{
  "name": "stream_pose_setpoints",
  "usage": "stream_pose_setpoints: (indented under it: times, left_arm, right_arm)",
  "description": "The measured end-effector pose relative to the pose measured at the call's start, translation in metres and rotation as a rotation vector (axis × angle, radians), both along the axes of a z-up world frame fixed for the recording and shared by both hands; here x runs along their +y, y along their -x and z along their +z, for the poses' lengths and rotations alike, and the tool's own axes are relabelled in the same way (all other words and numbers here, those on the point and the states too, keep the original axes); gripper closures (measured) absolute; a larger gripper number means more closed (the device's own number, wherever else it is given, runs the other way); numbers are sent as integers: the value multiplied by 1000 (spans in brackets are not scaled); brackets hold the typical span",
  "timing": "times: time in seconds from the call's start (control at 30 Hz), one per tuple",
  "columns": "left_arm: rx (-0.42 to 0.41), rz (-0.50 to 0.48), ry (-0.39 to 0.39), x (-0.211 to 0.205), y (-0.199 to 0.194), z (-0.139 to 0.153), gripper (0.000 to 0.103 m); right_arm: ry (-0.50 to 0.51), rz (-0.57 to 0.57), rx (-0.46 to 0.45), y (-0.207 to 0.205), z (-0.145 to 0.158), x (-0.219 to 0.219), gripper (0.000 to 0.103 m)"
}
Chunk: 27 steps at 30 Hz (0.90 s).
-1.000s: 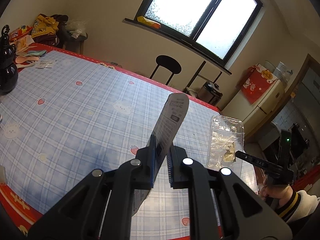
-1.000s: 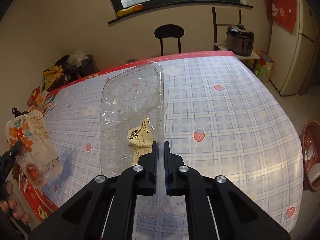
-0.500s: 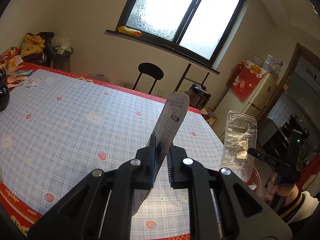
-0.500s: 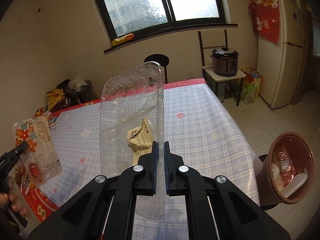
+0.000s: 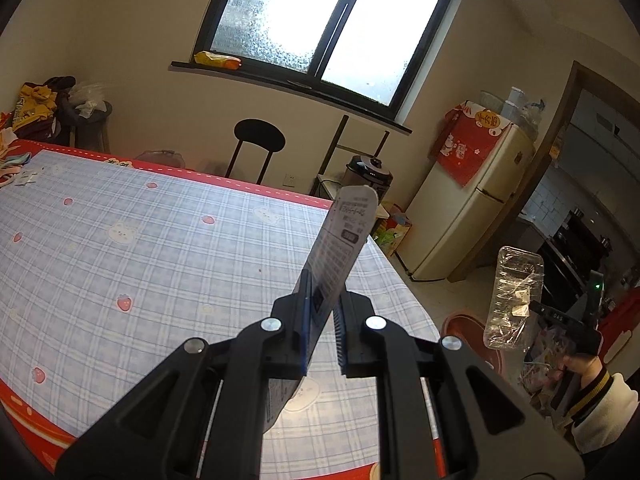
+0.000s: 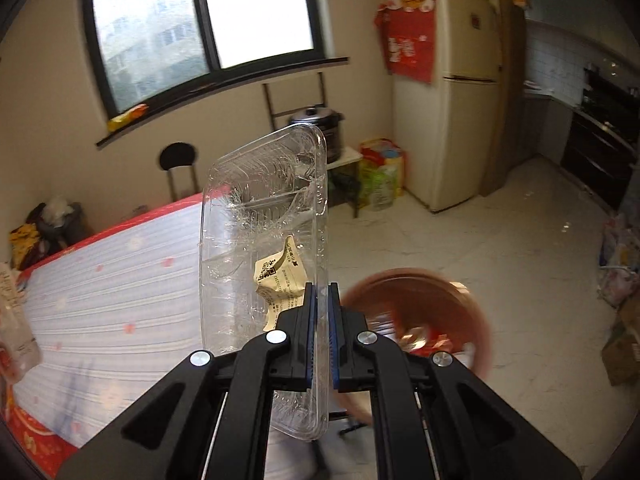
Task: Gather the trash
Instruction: 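Carry the plastic tray and the white card with both grippers over the brown bin, then open the right gripper to drop the plastic tray into the bin while the left holds the card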
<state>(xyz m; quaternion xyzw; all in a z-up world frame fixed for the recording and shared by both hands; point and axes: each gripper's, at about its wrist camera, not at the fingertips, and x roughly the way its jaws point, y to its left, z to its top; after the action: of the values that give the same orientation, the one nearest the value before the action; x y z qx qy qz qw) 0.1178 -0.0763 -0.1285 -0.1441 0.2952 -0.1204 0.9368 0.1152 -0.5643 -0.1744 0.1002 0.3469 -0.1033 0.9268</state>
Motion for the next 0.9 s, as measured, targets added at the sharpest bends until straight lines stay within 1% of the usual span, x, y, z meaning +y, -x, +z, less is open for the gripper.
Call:
stream_pose_setpoints:
  times: [0.17, 0.33, 0.47, 0.5, 0.53, 0.57, 0.6, 0.63, 0.67, 0.73, 0.77, 0.83, 0.87, 0.9]
  left_arm:
    - [10, -8, -3, -29, -4, -6, 89]
    - [19, -12, -8, -46, -5, -12, 89]
    - [20, -21, -13, -57, -6, -13, 90]
    - [20, -24, -14, -60, -6, -14, 91]
    - [21, -27, -15, -62, -6, -14, 91]
    - [21, -30, -17, -65, -6, -14, 92]
    - [21, -33, -17, -67, -6, -13, 92]
    - [20, -38, -17, -70, -7, -13, 92]
    - [18, -44, -18, -73, -7, -12, 92]
    - [13, -57, -20, -78, -8, -11, 92]
    - [11, -65, -20, -80, -8, -11, 93]
    - [8, -83, -20, -86, -9, -10, 93]
    - [6, -90, -20, -88, -9, -9, 93]
    - [4, -100, -19, -91, -10, -8, 93]
  right_arm:
    - [69, -79, 56, -5, -10, -56, 96]
    - [149, -126, 115, -11, -18, -90, 95]
    - [151, -143, 141, -15, -23, -108, 90]
    - [151, -139, 139, -16, -23, -113, 87]
    - [155, -138, 136, -15, -23, -114, 79]
    - [156, -138, 130, -11, -23, -115, 74]
    - [148, -133, 118, -6, -22, -115, 65]
    - [140, -129, 105, -4, -20, -115, 60]
    - [136, -128, 95, 2, -18, -114, 58]
    - [132, -133, 72, 7, -11, -111, 47]
    - [123, -136, 55, 12, -7, -112, 43]
    - [113, -142, 27, 19, 0, -111, 28]
    - [111, -149, 10, 24, 5, -110, 23]
    - [110, -157, -4, 28, 10, -110, 14]
